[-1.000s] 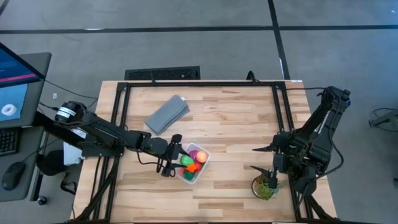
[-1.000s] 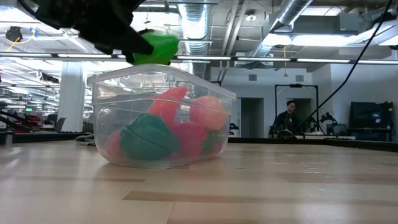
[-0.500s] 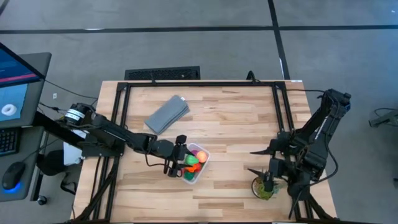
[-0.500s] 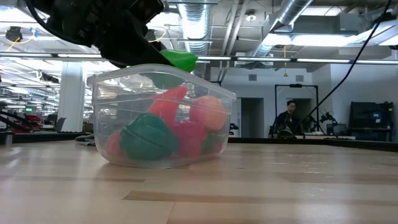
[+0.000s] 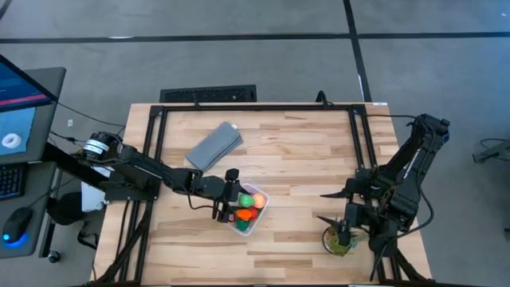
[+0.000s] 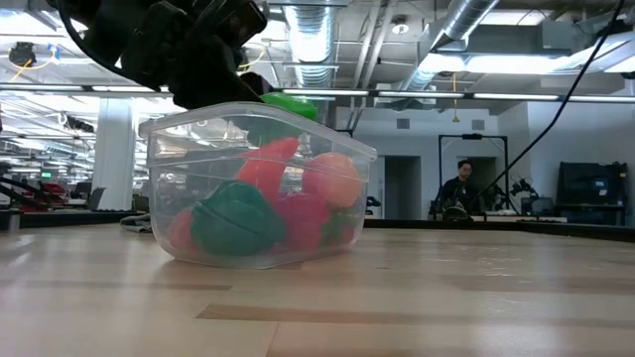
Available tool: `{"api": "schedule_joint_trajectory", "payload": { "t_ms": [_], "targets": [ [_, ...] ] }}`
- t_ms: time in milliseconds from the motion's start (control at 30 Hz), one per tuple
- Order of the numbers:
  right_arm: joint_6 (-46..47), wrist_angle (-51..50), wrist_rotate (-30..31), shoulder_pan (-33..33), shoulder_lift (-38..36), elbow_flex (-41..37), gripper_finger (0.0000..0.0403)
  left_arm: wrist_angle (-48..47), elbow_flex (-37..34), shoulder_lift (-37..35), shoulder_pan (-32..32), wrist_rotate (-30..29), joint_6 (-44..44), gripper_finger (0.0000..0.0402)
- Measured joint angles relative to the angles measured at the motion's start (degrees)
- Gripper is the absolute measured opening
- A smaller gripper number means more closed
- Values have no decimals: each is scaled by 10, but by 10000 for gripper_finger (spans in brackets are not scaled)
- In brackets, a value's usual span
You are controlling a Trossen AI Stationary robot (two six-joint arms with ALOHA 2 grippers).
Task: Pick and placing Produce into tupperware
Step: Put the green pear into the transparent bin, then return to Home Position
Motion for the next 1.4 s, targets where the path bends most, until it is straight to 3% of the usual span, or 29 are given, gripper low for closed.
{"api": "schedule_joint_trajectory", "payload": {
  "t_ms": [600, 900, 1167, 1400],
  "targets": [
    [-3, -1, 0, 0, 0, 0, 317, -2, 9, -1, 14, 15, 32, 261],
    [-5, -3, 0, 0, 0, 0, 317, -3, 38, -39, 31, 3, 72, 261],
    [-5, -4, -17, 0, 0, 0, 317, -29, 40, -70, 32, -117, 108, 261],
    [-113, -34, -21, -20, -3, 0, 317, 7, 40, -70, 33, -356, 190, 261]
  ]
}}
